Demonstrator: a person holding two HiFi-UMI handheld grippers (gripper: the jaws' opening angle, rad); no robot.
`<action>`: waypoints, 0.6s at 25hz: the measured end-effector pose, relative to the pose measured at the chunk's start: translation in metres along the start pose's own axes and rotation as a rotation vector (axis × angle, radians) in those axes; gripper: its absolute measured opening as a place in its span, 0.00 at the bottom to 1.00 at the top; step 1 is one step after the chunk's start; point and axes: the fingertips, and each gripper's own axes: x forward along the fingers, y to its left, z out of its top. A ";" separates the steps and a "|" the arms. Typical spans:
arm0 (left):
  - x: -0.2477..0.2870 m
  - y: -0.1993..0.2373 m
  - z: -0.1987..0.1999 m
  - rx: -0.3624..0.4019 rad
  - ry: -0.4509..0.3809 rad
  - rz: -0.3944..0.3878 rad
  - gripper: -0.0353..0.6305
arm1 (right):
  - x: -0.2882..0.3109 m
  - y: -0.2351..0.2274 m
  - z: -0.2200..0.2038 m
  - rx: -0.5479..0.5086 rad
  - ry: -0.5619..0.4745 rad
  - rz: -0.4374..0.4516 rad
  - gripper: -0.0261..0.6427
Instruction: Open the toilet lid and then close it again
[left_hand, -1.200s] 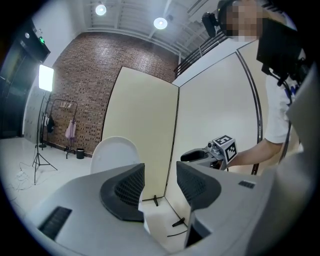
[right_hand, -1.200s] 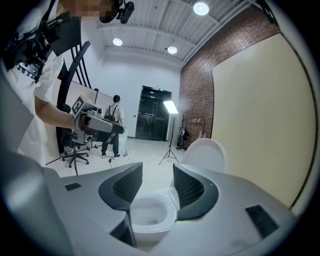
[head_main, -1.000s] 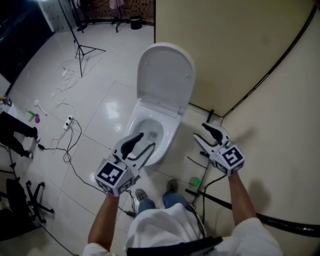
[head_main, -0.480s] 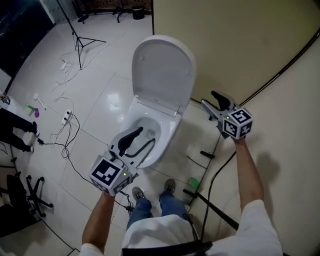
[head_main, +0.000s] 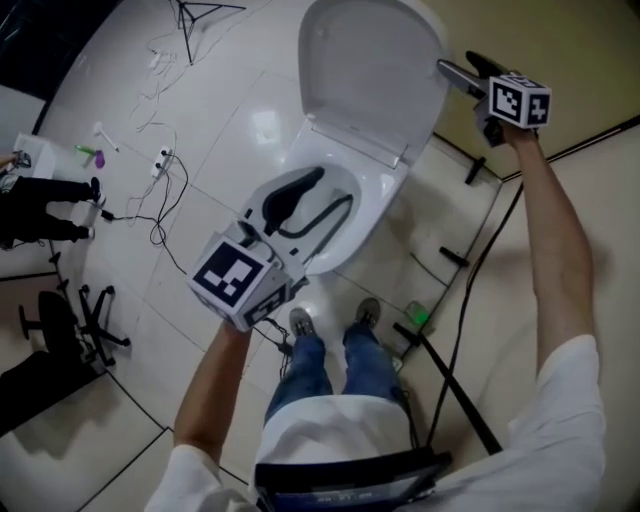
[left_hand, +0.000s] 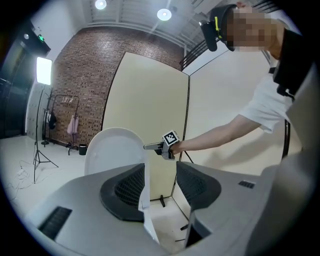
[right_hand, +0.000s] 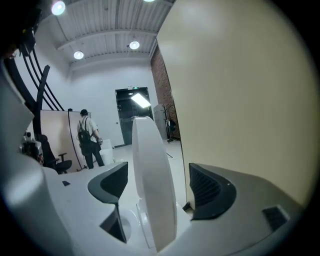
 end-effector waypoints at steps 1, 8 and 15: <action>0.001 -0.003 -0.008 -0.002 0.006 0.004 0.34 | 0.004 0.001 -0.004 0.026 -0.009 0.030 0.60; -0.015 0.019 -0.008 -0.024 0.011 0.033 0.34 | 0.035 0.011 0.007 -0.052 0.045 0.040 0.36; -0.053 0.028 -0.022 -0.054 0.020 0.073 0.34 | 0.011 0.085 -0.028 -0.306 0.137 0.069 0.35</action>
